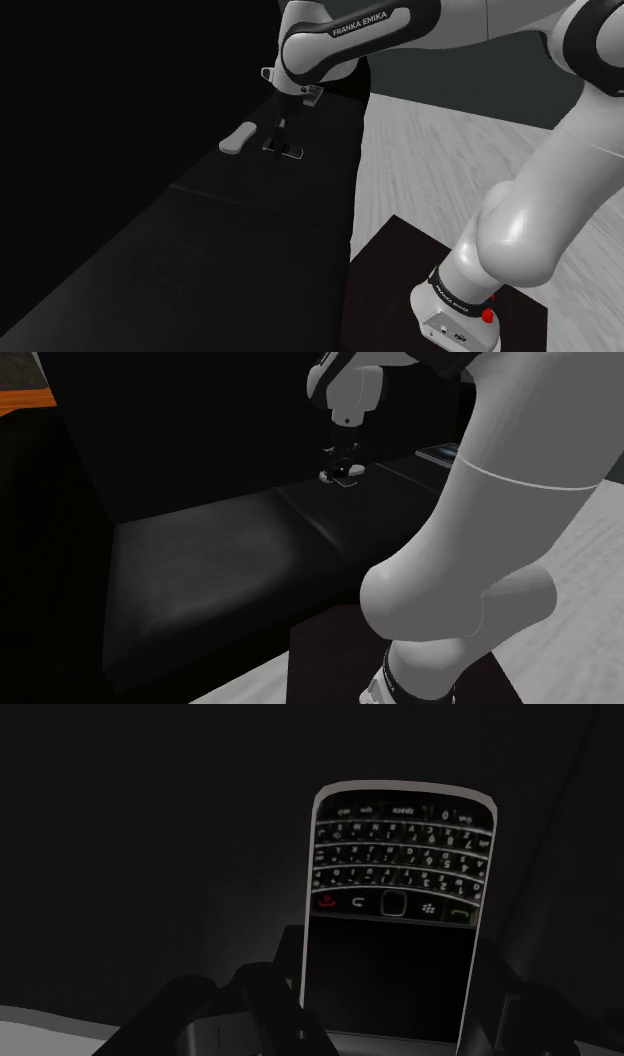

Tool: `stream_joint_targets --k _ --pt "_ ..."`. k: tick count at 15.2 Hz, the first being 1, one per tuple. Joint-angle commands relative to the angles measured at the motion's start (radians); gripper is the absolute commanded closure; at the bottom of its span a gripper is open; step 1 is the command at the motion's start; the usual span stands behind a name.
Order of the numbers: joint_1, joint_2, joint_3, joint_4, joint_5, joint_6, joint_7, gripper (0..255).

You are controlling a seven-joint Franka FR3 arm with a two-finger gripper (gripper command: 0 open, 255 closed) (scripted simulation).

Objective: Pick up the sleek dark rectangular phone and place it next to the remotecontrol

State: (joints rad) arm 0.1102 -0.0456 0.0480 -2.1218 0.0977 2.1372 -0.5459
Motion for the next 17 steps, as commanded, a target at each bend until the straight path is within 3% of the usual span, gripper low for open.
stream_joint_targets --k 1,2,17 --pt "-0.012 0.068 -0.013 0.091 -0.004 -0.025 -0.022 255" --pt "-0.020 0.111 -0.021 0.145 -0.005 -0.037 -0.036 255" --pt "-0.019 0.195 -0.018 0.041 0.005 0.151 -0.053 255"
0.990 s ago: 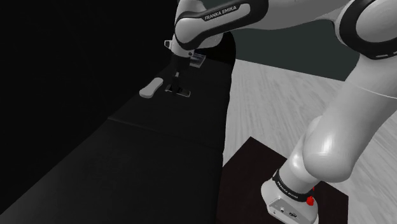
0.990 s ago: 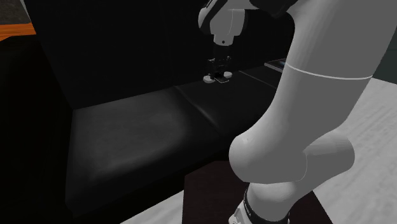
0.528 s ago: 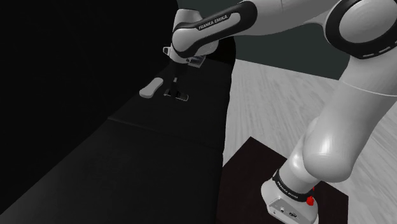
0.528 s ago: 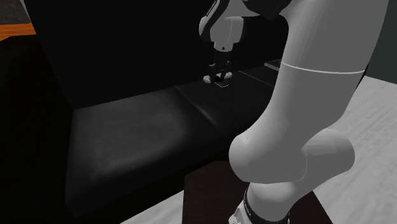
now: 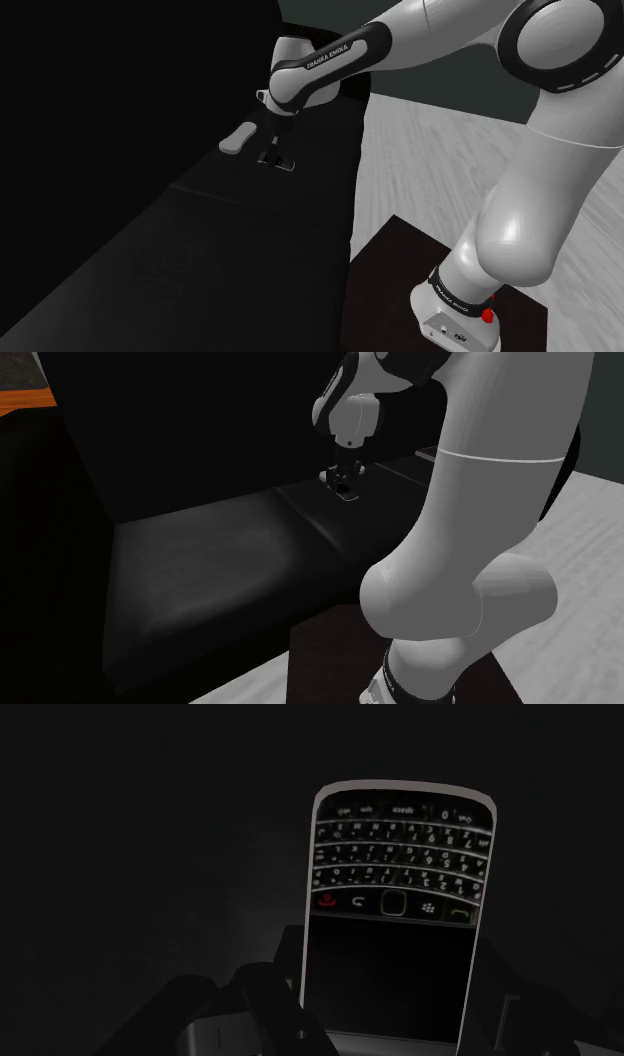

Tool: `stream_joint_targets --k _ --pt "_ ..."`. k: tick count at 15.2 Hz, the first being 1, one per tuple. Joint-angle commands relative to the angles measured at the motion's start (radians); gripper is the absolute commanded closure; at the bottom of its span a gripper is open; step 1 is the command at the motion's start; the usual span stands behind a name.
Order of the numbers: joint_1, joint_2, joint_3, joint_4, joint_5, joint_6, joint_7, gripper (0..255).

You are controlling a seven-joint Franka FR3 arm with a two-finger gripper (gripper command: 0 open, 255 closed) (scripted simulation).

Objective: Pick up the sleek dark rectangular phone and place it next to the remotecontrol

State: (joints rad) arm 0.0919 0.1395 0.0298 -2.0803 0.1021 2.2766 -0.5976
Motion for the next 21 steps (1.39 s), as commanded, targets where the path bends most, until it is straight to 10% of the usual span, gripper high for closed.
stream_joint_targets --k 1,9,10,21 --pt "0.000 0.017 0.000 -0.006 0.001 0.024 -0.003 255" --pt "0.000 0.017 0.000 -0.006 0.001 0.024 -0.003 255" --pt "0.000 0.017 0.000 -0.006 0.001 0.024 -0.003 0" --pt "-0.005 -0.051 -0.005 0.040 -0.004 -0.091 0.000 0"
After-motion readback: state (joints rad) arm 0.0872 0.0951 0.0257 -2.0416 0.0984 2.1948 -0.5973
